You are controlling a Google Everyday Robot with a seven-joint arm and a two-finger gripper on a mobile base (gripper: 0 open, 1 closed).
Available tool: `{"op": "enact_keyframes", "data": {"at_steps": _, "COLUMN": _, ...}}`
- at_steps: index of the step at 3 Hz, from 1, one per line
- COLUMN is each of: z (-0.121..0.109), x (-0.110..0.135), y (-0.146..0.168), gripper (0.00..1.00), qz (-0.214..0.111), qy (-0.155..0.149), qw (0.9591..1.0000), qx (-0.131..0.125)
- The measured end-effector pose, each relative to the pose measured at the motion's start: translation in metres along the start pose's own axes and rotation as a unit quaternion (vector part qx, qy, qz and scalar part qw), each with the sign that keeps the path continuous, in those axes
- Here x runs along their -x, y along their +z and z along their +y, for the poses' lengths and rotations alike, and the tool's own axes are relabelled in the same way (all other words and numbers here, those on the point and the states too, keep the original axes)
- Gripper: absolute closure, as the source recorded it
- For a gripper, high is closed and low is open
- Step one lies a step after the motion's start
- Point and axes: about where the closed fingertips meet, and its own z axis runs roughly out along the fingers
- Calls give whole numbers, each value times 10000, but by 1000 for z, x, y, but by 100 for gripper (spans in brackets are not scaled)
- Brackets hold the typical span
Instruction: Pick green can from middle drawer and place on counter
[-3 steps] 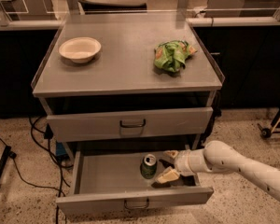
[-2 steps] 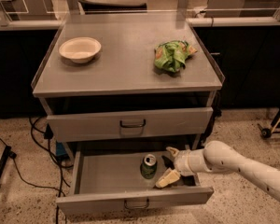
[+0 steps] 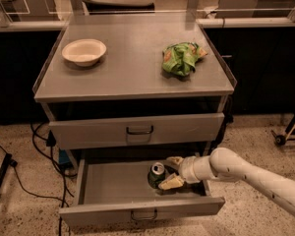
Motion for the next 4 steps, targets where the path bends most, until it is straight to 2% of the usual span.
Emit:
{"op": "enact_keyframes", "data": {"at_steps": 2, "z": -7, "x": 4, "y": 46, "gripper": 34, "qz": -262, "qy": 18, "qw": 9994, "qx": 236}}
{"op": "enact_keyframes", "data": {"at_steps": 4, "z": -7, "x": 4, "y": 47, "gripper": 84, "qz": -263, "qy": 20, "qw": 9994, "qx": 236}}
